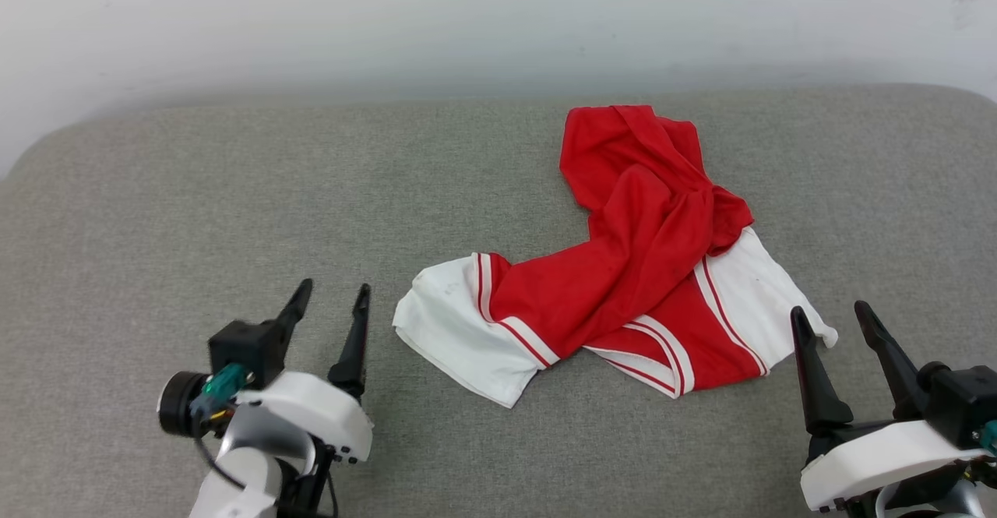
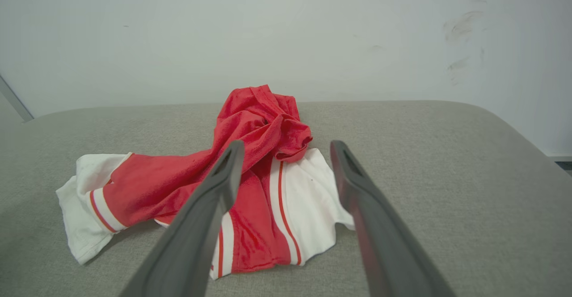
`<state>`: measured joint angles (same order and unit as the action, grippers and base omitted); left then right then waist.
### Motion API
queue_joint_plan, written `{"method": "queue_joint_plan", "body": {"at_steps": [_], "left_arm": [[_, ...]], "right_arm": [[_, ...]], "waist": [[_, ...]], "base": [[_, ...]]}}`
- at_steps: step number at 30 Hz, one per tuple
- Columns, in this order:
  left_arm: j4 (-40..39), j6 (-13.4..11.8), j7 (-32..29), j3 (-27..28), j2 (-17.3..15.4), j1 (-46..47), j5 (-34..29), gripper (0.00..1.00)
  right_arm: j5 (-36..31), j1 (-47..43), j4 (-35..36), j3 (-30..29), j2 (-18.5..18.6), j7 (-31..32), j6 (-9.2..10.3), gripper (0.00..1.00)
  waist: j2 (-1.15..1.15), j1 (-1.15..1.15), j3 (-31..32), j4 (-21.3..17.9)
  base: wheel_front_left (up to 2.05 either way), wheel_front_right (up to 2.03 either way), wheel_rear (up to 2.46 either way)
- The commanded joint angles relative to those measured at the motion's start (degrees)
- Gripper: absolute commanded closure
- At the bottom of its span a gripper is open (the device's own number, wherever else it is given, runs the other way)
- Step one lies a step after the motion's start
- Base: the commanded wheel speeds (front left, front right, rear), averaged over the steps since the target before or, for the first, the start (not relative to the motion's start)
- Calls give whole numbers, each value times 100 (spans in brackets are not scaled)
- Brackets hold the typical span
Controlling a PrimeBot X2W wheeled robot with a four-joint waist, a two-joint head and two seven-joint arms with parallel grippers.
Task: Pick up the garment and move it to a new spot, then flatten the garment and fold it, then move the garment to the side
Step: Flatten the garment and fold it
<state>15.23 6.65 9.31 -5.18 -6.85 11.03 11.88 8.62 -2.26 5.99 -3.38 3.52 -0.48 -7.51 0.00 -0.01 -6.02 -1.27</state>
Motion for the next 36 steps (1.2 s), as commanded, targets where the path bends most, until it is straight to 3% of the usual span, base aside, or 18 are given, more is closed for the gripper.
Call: {"method": "queue_joint_plan", "body": {"at_steps": [1, 4, 14, 23, 25, 26, 29, 36], "left_arm": [[49, 44, -277, -134, -73, 156, 79, 0], [124, 62, -712, -312, -195, 320, 187, 0], [637, 85, -3026, -1120, -829, 1097, 1249, 0], [1154, 88, -4010, -2021, -1225, 1521, 1592, 0], [1292, 94, -4347, -2401, -1237, 1453, 1652, 60], [1323, 104, -4478, -2547, -1206, 1385, 1781, 100], [1326, 109, -4677, -2846, -1291, 1332, 1935, 100], [1158, -50, -3831, -2550, -1351, 1426, 2007, 100]], "right_arm": [[61, -67, 67, -17, -40, 36, 4, 0], [109, -65, 69, 1, -59, 40, 4, 0], [377, 209, -160, 155, -73, -9, 4, 0], [515, 408, -384, 242, -72, -131, 4, 0], [504, 460, -457, 235, -71, -149, 4, 0], [524, 481, -481, 230, -70, -151, 4, 0], [552, 497, -528, 181, -70, -140, 4, 0], [738, 568, -790, -227, -70, 43, 4, 0]], "waist": [[0, 1, -53, -50], [0, 1, -108, -97], [0, 1, -564, -380], [0, 1, -962, -533], [0, 1, -979, -550], [0, 1, -986, -558], [0, 1, -995, -557], [0, 1, -887, -434]], "base": [[0, 0, 0], [0, 0, 0], [0, 0, 0], [0, 0, 0], [0, 0, 0], [0, 0, 0], [0, 0, 0], [0, 0, 0]]}}
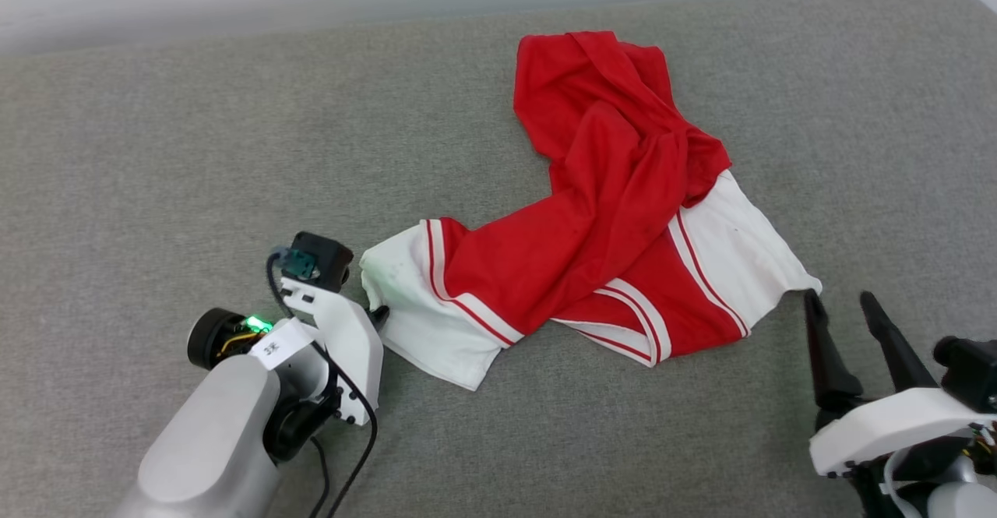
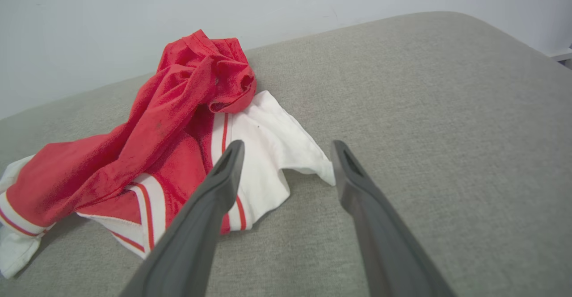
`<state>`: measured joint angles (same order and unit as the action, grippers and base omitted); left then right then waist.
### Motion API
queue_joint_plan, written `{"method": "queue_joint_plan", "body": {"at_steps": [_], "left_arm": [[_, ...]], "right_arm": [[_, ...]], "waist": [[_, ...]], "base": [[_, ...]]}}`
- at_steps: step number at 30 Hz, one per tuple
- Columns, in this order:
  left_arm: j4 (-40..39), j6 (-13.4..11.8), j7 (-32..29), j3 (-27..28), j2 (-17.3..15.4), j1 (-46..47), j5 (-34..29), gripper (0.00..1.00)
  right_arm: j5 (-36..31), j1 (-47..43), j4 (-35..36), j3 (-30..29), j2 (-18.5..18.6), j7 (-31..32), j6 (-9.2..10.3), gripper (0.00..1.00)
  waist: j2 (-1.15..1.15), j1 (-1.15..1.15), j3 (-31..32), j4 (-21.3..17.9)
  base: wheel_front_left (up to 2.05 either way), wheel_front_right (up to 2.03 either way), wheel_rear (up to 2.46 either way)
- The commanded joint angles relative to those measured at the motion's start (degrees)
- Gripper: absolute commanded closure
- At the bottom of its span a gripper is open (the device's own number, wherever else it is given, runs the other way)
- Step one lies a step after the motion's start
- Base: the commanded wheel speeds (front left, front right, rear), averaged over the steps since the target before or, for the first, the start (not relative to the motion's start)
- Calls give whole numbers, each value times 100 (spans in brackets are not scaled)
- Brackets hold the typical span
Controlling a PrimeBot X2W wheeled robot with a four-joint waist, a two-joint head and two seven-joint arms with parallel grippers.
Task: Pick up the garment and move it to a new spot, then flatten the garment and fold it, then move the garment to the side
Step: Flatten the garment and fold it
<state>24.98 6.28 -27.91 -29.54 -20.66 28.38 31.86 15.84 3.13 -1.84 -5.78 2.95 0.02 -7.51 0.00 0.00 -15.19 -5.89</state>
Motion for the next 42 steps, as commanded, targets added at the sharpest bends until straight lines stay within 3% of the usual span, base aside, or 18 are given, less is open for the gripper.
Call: {"method": "queue_joint_plan", "body": {"at_steps": [1, 5, 11, 20, 30, 31, 32, 37, 42], "left_arm": [[115, -40, 0, -27, 33, -344, 74, 100], [-272, -218, 396, 301, -88, -478, 199, 100], [-1124, -472, 683, 546, -286, -843, 237, 100], [-2104, -647, 592, 578, -463, -983, 184, 100], [-2273, -687, 604, 540, -441, -914, 185, 100], [-2271, -696, 612, 543, -445, -921, 190, 100], [-2266, -702, 624, 547, -447, -930, 197, 100], [-2259, -710, 681, 559, -453, -987, 230, 100], [-2373, -728, 843, 617, -485, -1036, 208, 100]], "right_arm": [[61, 36, -62, -87, -12, 52, 4, 0], [211, 118, -379, -460, 80, 556, 4, 0], [440, 490, -739, -693, 526, 1428, 4, 0], [651, 1447, -1373, -164, 1219, 2662, 4, 0], [998, 1423, -2283, 549, 1229, 4403, 1, 0], [985, 1413, -2336, 559, 1215, 4480, 1, 63], [1037, 1402, -2371, 561, 1171, 4549, 1, 100], [1071, 1551, -2328, 436, 1297, 4595, 4, 100], [1022, 1629, -1686, 78, 1520, 4206, 7, 100]], "waist": [[0, 0, 59, 55], [0, 0, 151, 141], [0, 0, 170, 292], [0, 0, -91, 551], [0, 0, -254, 760], [0, 0, -257, 763], [0, 0, -253, 764], [0, 0, -154, 740], [0, 0, 87, 736]], "base": [[0, 0, 0], [0, 0, 0], [0, 0, 0], [0, 0, 0], [0, 0, 0], [0, 0, 0], [0, 0, 0], [0, 0, 0], [0, 0, 0]]}}
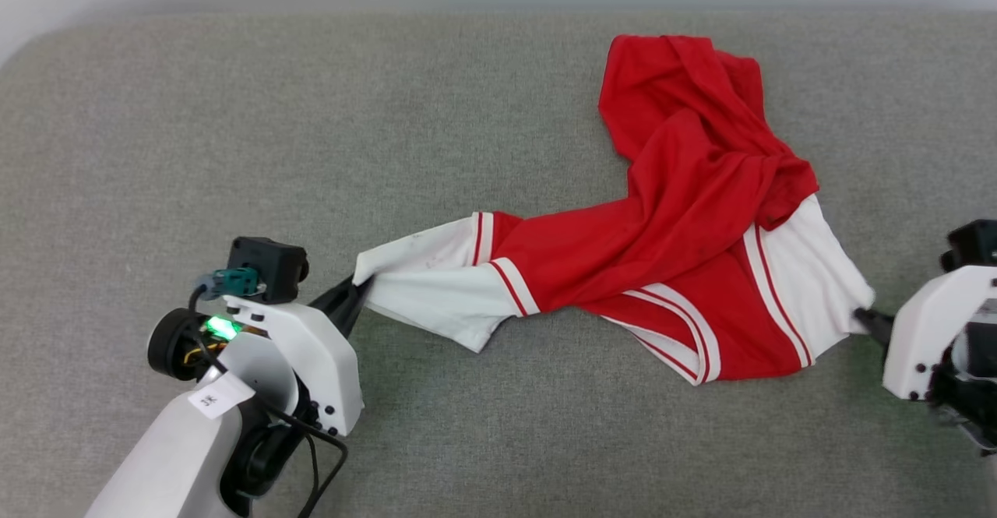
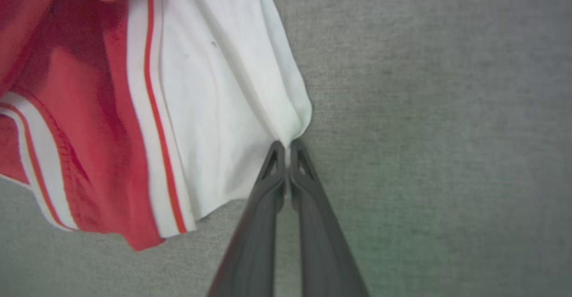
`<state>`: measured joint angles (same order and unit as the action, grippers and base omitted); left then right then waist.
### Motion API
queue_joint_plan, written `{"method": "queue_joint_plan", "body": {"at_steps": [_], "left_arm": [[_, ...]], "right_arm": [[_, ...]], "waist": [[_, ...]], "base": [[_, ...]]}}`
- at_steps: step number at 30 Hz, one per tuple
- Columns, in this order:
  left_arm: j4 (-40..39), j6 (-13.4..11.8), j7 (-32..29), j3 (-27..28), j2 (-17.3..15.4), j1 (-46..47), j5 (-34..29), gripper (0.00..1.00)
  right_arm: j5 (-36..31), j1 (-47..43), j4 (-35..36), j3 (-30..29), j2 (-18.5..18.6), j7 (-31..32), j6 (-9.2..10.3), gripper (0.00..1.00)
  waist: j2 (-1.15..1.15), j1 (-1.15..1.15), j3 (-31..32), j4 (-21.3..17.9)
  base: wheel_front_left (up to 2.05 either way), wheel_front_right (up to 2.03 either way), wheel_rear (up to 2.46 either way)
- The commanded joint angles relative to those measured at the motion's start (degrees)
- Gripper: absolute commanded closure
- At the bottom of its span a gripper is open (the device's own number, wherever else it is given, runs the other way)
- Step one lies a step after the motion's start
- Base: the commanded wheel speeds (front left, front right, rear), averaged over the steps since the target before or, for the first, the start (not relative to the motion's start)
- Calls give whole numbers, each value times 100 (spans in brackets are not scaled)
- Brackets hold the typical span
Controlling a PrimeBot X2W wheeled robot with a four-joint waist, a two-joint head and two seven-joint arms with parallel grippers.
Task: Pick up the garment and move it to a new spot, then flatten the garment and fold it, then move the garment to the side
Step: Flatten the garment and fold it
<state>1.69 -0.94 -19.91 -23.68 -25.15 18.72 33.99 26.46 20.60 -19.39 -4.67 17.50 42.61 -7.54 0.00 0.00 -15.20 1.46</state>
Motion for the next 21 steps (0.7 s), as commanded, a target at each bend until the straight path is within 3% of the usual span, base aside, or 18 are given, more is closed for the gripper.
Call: {"method": "queue_joint_plan", "body": {"at_steps": [1, 14, 21], "left_arm": [[-105, -11, 82, 52, -27, -88, 12, 100], [-1222, -464, 602, 734, -308, -13, -120, 100], [-1324, -530, 902, 1147, -352, 882, -184, 100]], "right_arm": [[-89, -103, 307, -64, 121, -178, 8, 100], [-693, -627, 2989, -588, -3, -717, 7, 100], [-1007, 255, 3245, -582, -44, -1140, 7, 100]], "waist": [[0, 0, 127, 4], [0, 0, 576, -67], [0, 0, 466, -164]], "base": [[0, 0, 0], [0, 0, 0], [0, 0, 0]]}}
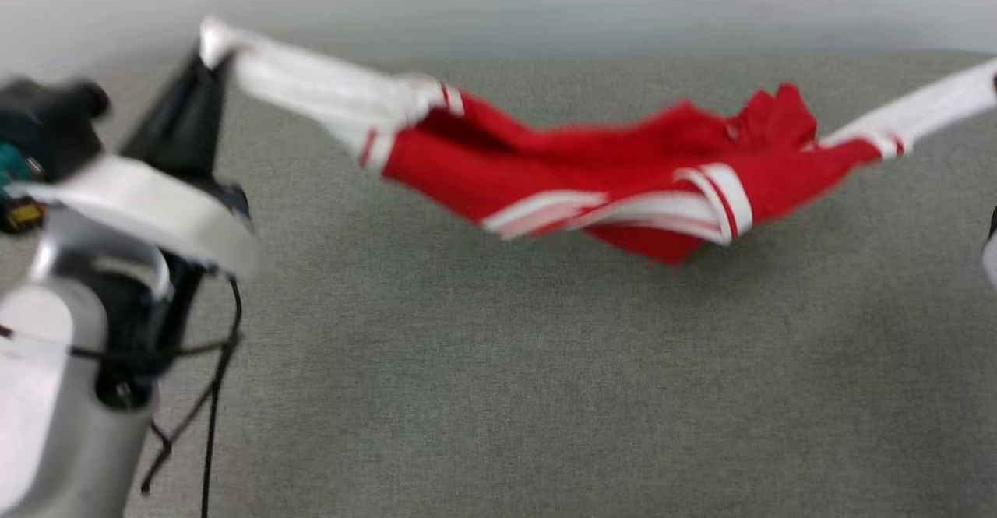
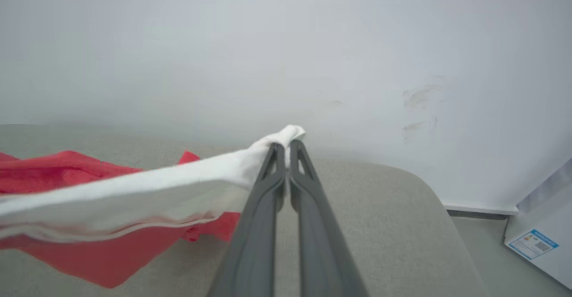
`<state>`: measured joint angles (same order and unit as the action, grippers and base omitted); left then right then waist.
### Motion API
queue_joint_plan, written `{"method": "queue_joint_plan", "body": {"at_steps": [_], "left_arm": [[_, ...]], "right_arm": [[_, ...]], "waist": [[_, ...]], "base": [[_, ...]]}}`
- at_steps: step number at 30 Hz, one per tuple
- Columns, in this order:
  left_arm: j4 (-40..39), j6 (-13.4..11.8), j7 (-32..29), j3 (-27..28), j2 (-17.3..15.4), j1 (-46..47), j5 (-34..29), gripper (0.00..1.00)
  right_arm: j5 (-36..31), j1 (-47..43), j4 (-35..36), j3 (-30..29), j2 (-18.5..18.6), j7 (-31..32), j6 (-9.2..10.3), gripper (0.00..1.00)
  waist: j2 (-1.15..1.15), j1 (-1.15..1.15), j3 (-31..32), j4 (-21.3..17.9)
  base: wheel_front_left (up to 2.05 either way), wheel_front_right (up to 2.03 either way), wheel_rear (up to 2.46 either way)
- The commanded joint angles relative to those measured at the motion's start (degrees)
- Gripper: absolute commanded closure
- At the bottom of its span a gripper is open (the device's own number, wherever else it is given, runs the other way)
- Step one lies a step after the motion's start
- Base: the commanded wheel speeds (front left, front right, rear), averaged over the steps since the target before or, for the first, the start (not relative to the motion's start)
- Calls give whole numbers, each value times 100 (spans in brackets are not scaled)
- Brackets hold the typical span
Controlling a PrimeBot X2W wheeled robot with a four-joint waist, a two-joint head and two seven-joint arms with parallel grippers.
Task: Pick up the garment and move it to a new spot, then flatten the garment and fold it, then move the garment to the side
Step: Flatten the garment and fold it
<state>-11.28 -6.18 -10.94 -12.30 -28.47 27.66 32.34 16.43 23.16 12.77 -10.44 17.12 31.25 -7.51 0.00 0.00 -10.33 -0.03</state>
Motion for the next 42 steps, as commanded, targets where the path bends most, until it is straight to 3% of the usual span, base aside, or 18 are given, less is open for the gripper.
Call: {"method": "queue_joint_plan", "body": {"at_steps": [1, 13, 26, 34, 42], "left_arm": [[42, 17, 63, 41, 7, 189, -9, 100], [2035, 439, 896, 35, 210, 2921, -368, 100], [4305, 821, 1730, -137, 285, 5507, -794, 100], [5327, 1024, 1824, -266, 328, 6359, -814, 100], [6280, 1190, 1949, -368, 473, 6502, -682, 100]], "right_arm": [[-40, 213, -27, 7, 0, -68, 4, 100], [-367, 3025, -1683, 543, 188, -885, 5, 100], [-861, 5741, -3674, 1008, -64, -2156, 4, 100], [-1066, 6797, -4686, 1092, -246, -2710, 5, 100], [-962, 7051, -5792, 1268, -423, -3135, 5, 100]], "waist": [[0, 0, -62, -27], [0, 0, -764, -137], [0, 0, -1672, -275], [0, 0, -2209, -319], [0, 0, -2523, -348]], "base": [[0, 0, 0], [0, 0, 0], [0, 0, 0], [0, 0, 0], [0, 0, 0]]}}
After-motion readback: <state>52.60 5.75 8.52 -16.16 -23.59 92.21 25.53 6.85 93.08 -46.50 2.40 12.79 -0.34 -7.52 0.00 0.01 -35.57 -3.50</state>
